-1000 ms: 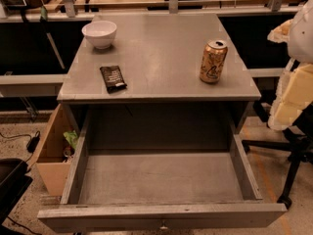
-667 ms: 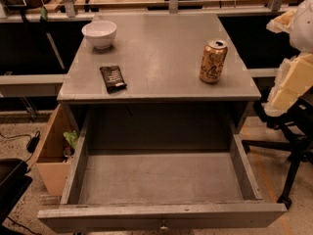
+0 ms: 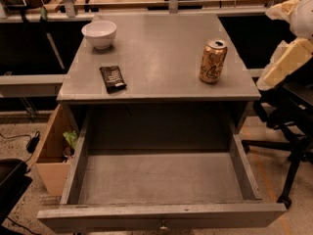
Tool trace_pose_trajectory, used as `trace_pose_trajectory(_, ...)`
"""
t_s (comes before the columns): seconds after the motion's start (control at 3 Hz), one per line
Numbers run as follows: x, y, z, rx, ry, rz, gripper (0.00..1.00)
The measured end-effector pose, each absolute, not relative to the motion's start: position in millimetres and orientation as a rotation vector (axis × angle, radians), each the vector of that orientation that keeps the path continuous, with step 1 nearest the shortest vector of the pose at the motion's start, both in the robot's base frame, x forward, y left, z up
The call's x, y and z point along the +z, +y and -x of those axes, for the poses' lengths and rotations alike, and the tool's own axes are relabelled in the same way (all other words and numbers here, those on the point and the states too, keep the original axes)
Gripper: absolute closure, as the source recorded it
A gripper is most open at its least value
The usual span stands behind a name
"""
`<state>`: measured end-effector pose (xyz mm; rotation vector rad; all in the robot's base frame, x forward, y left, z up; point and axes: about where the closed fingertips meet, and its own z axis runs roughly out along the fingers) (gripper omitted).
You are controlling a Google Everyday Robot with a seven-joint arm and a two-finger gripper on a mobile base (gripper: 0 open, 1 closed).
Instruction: Move orange can near white bowl
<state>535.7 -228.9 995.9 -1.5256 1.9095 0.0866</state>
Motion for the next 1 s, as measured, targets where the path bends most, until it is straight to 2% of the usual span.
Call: trace_pose_trajectory(1.0, 993.1, -292.5, -574.4, 0.187, 1.831, 1.163, 0.00)
